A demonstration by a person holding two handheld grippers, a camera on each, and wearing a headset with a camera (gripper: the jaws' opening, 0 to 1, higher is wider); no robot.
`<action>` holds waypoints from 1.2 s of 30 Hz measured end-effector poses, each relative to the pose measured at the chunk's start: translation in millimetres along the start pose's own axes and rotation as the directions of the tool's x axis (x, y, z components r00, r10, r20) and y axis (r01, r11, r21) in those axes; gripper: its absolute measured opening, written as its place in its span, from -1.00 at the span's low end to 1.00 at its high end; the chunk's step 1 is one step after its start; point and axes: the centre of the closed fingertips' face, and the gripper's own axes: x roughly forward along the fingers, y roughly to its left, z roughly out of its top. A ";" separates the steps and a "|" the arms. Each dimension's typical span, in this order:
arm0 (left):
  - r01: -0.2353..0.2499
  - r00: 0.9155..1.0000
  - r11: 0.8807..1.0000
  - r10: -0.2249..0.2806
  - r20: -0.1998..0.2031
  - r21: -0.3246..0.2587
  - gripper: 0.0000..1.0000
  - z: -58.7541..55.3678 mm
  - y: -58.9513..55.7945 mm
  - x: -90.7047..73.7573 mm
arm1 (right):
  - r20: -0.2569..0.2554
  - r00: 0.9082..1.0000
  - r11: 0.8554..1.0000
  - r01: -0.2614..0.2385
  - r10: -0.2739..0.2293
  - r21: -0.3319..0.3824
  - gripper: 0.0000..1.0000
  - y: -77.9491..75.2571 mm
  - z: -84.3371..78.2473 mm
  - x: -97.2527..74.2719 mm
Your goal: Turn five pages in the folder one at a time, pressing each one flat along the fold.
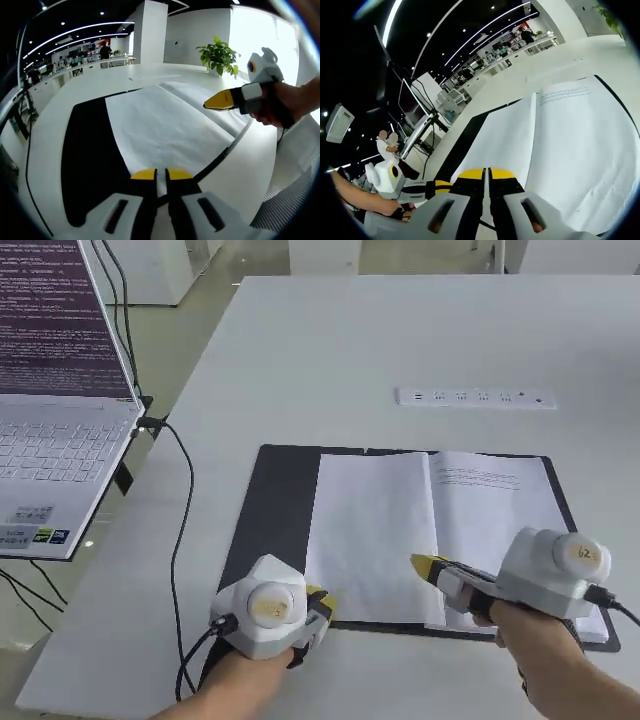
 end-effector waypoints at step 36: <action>-0.040 0.999 0.999 0.041 -0.018 0.017 -1.00 -2.4 5.9 2.1 | -0.040 0.998 0.855 -0.011 0.038 0.519 -1.00 -72.9 60.4 73.5</action>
